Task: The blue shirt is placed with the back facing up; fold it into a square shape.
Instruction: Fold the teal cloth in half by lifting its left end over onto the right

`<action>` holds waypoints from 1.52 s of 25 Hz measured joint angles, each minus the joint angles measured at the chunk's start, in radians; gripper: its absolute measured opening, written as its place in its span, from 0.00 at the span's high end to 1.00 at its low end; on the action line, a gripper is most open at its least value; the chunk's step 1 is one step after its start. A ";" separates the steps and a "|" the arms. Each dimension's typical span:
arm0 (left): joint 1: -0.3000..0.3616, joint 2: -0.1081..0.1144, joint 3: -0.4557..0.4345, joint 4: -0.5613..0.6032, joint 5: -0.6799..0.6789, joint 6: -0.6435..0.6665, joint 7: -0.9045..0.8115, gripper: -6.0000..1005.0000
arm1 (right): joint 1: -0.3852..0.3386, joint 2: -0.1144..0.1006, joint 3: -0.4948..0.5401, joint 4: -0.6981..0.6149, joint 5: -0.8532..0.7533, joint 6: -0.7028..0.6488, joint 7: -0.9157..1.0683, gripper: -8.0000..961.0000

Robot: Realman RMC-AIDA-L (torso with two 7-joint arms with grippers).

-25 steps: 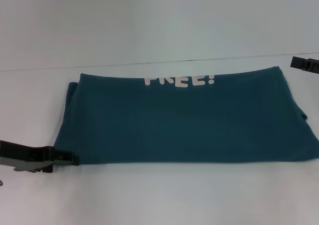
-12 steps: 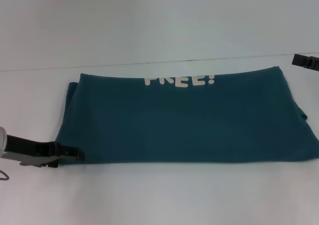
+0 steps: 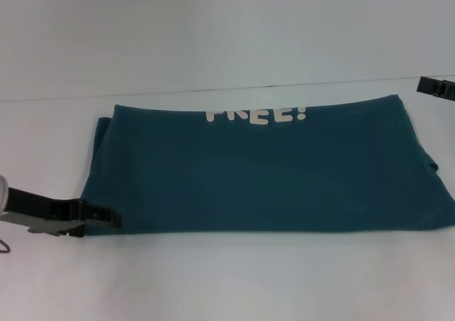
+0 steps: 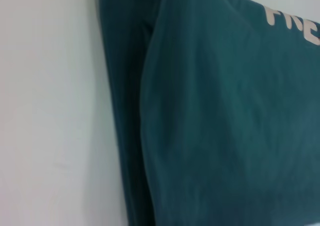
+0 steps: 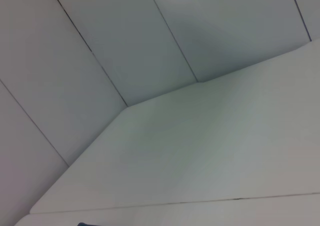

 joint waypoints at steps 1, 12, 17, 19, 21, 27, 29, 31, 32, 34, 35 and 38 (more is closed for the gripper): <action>0.000 0.003 0.000 0.004 0.001 0.016 0.000 0.12 | 0.000 0.000 0.000 0.000 0.000 0.000 0.000 0.06; -0.007 0.008 0.006 0.010 0.039 0.006 -0.011 0.12 | -0.001 -0.005 0.000 0.004 0.000 0.001 -0.003 0.06; -0.006 0.004 0.025 0.013 0.050 -0.046 -0.025 0.12 | -0.002 -0.004 0.000 0.005 0.000 0.005 -0.001 0.06; -0.006 0.004 0.025 0.013 0.052 -0.057 -0.023 0.12 | -0.002 -0.004 0.000 0.005 0.000 0.006 0.000 0.06; -0.007 0.004 0.026 0.013 0.052 -0.070 -0.020 0.12 | -0.001 -0.004 0.000 0.006 0.000 0.008 0.000 0.06; -0.003 -0.004 0.043 0.010 0.051 -0.097 -0.012 0.12 | 0.002 -0.002 0.000 0.007 0.000 0.009 0.000 0.06; -0.003 -0.006 0.048 0.009 0.048 -0.095 -0.006 0.12 | 0.004 -0.002 0.000 0.007 0.000 0.009 0.002 0.06; -0.004 -0.007 0.056 0.008 0.048 -0.086 -0.005 0.12 | 0.005 -0.003 0.000 0.008 0.000 0.009 0.003 0.06; -0.005 -0.007 0.061 0.008 0.048 -0.079 -0.004 0.12 | 0.005 -0.003 0.000 0.008 0.000 0.009 0.003 0.06; -0.006 -0.007 0.074 0.008 0.050 -0.063 -0.003 0.12 | 0.006 -0.003 0.000 0.007 0.000 0.009 0.003 0.06; -0.006 -0.007 0.077 0.009 0.050 -0.054 -0.001 0.12 | 0.006 -0.003 0.000 0.007 0.000 0.009 0.003 0.06; -0.007 -0.007 0.086 0.010 0.052 -0.039 0.007 0.12 | 0.006 -0.004 0.000 0.007 0.000 0.009 0.003 0.06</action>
